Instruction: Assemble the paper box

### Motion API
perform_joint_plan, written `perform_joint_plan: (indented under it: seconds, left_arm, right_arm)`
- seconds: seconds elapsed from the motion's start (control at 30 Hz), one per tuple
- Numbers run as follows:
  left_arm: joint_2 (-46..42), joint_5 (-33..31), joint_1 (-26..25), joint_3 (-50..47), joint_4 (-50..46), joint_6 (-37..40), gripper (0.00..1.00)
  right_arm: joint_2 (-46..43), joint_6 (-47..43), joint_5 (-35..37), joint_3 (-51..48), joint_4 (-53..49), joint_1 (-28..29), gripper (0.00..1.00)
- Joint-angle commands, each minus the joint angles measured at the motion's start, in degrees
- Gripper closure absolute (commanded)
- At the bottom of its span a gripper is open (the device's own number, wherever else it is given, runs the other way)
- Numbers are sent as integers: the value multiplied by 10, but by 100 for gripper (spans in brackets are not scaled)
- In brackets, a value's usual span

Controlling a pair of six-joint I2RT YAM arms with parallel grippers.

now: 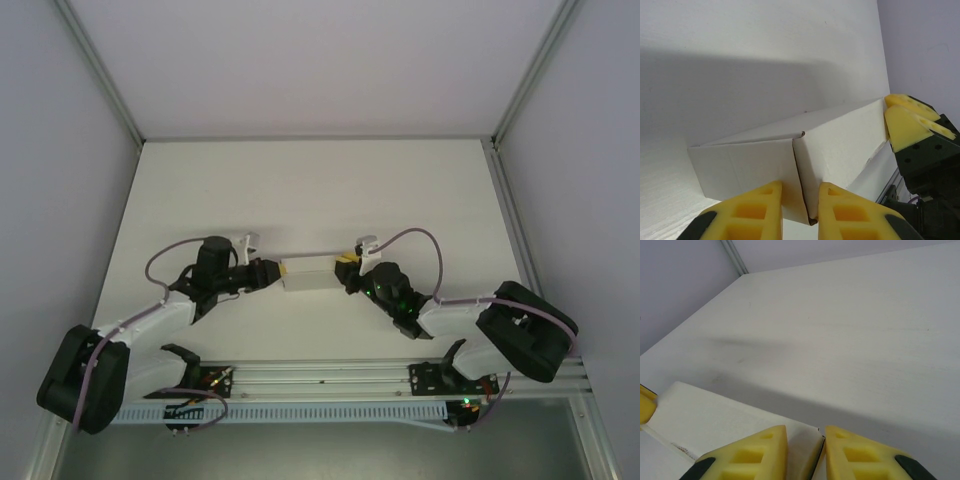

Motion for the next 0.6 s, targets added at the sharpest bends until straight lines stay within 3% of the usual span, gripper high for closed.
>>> perform_joint_plan:
  seconds: [0.0, 0.1, 0.17, 0.2, 0.27, 0.33, 0.5, 0.53, 0.57]
  left_arm:
    - [18, -56, -11, -13, -194, 16, 100]
    - [3, -80, -16, 29, -244, 26, 96]
    - [-5, -85, -17, 55, -256, 38, 76]
    - [-7, -88, -18, 69, -263, 41, 73]
    - [-4, -98, -20, 101, -276, 53, 69]
    - [0, -116, -21, 137, -299, 71, 58]
    - [1, -162, -21, 212, -344, 107, 56]
    - [0, -169, -21, 226, -350, 112, 49]
    - [-2, -172, -22, 236, -355, 116, 32]
  right_arm:
    - [27, -24, -40, -32, -212, 17, 75]
    - [-9, -3, -34, -6, -254, 18, 69]
    - [-29, 6, -20, 28, -315, 18, 69]
    - [-37, 14, -9, 49, -340, 18, 66]
    - [-47, 22, 9, 82, -386, 17, 48]
    - [-52, 36, 38, 119, -430, 18, 45]
    - [-66, 36, 67, 181, -467, 18, 33]
    - [-69, 35, 67, 192, -470, 17, 33]
    - [-71, 30, 60, 203, -474, 17, 32]
